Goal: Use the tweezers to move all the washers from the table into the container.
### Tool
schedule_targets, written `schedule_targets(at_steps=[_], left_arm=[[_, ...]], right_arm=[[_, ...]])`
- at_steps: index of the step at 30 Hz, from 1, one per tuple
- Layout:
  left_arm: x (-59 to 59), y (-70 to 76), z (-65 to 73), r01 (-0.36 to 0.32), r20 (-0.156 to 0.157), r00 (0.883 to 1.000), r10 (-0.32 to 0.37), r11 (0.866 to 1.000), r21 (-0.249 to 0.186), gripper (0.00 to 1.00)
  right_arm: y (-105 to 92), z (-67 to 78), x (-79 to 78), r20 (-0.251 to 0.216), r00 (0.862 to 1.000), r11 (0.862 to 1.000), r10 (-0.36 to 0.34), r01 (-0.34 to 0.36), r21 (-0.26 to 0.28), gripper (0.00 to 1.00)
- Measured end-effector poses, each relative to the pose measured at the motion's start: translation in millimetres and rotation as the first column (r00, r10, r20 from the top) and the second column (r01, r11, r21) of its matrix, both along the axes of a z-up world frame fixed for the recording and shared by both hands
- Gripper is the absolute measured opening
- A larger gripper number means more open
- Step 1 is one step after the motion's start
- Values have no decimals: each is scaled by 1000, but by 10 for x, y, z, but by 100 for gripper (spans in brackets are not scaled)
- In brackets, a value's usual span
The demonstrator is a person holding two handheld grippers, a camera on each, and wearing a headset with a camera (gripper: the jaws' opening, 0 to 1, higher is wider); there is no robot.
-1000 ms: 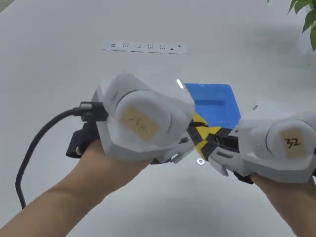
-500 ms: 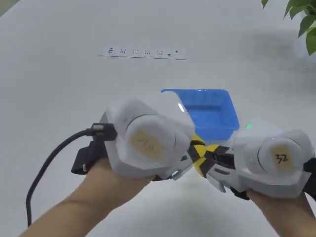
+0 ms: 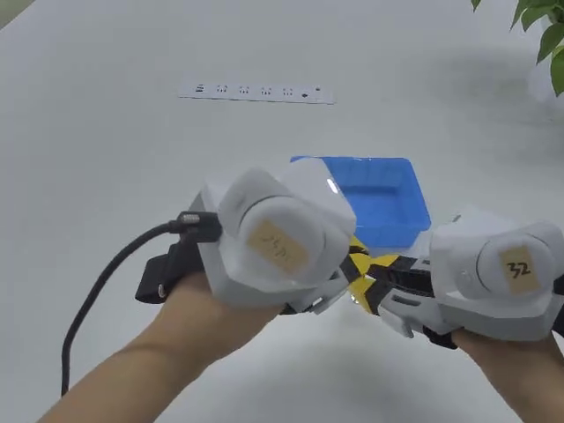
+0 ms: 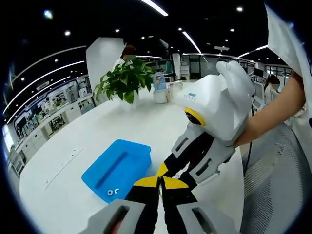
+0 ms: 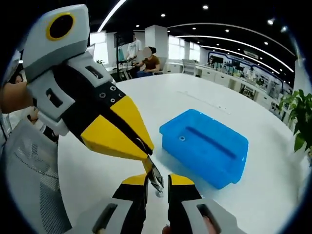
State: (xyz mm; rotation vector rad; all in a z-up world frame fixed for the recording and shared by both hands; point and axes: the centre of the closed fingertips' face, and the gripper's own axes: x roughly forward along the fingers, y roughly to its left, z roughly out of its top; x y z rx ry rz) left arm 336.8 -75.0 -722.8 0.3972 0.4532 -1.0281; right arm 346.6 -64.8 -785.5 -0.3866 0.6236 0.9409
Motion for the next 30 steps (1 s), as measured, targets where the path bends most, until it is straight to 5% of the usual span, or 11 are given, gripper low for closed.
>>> schedule_targets(at_steps=[3,6,20,30], left_arm=[[-9,-2,-2,12,4,1000,-12,1000,5,0],[-6,-5,0,15,5,1000,-15,1000,11,0],[-47,-63,2,35,-3,999,-35,999,7,0],[-59,-81,240,58,40,997,-58,998,13,0]], right_arm=[[40,-25,-4,-37,999,999,33,-32,18,12],[67,-44,-20,-19,995,995,97,-98,-23,10],[34,-49,-47,11,994,992,105,-104,-73,5],[19,185,-26,57,993,992,103,-98,-73,5]])
